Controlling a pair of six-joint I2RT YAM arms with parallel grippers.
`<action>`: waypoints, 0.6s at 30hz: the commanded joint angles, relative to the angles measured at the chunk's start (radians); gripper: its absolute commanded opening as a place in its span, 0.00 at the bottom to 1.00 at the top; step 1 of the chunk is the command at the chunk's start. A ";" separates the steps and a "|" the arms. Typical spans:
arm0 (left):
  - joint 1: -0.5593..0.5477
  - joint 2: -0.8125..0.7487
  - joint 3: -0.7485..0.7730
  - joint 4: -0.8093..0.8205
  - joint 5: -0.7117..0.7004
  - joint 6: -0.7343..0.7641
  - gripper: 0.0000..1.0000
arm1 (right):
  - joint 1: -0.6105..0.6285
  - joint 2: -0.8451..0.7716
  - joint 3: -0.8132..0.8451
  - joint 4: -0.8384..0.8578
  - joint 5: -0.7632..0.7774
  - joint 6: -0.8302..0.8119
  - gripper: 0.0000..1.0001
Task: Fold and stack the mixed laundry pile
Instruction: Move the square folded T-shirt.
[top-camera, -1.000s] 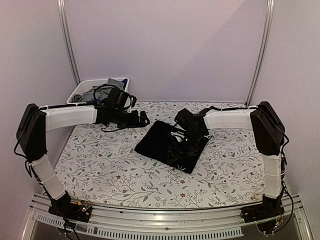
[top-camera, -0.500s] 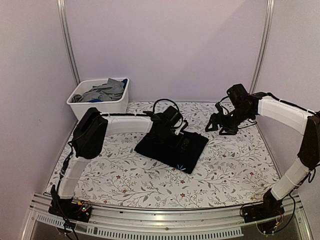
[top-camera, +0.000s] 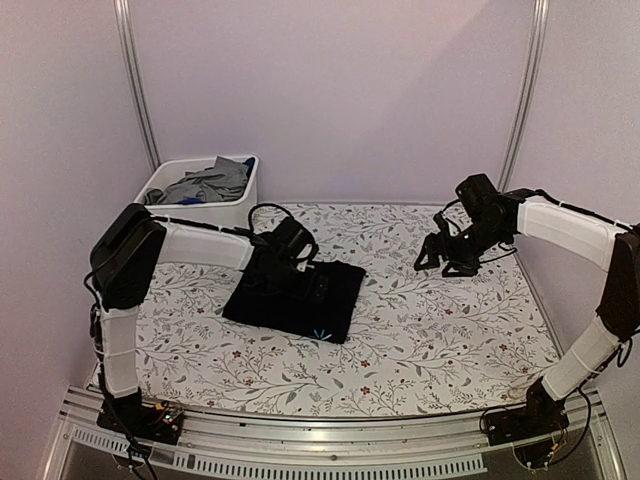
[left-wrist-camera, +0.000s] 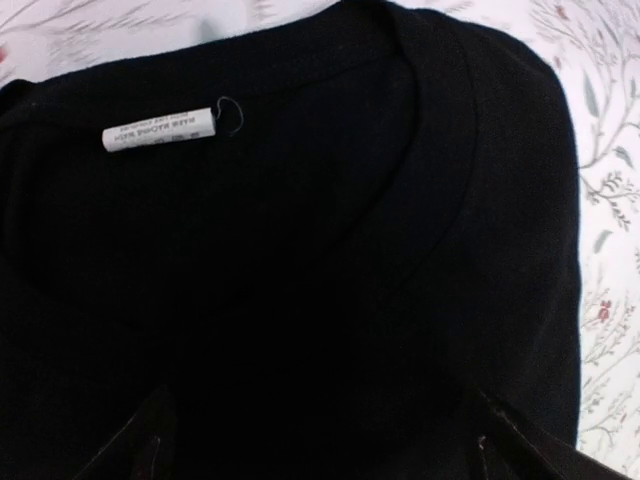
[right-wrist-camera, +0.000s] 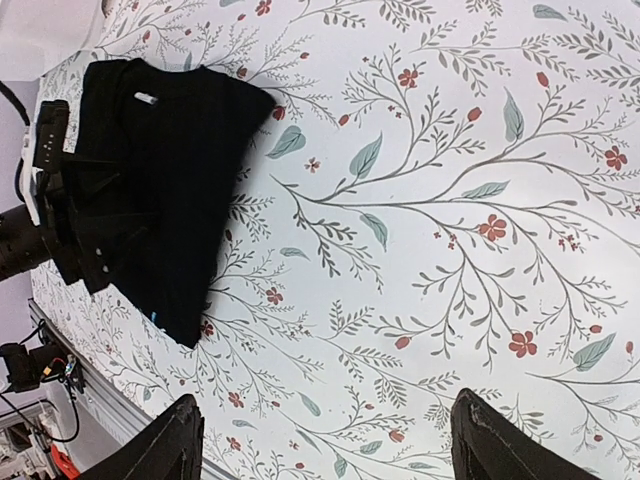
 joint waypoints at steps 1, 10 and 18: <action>0.139 -0.071 -0.308 -0.127 -0.020 -0.105 1.00 | -0.006 0.032 0.024 0.014 -0.015 -0.020 0.84; 0.473 -0.325 -0.577 -0.129 0.026 0.106 1.00 | -0.007 0.075 0.040 0.052 -0.045 -0.020 0.84; 0.592 -0.138 -0.394 -0.278 0.012 0.343 0.99 | -0.013 0.115 0.077 0.055 -0.057 -0.029 0.84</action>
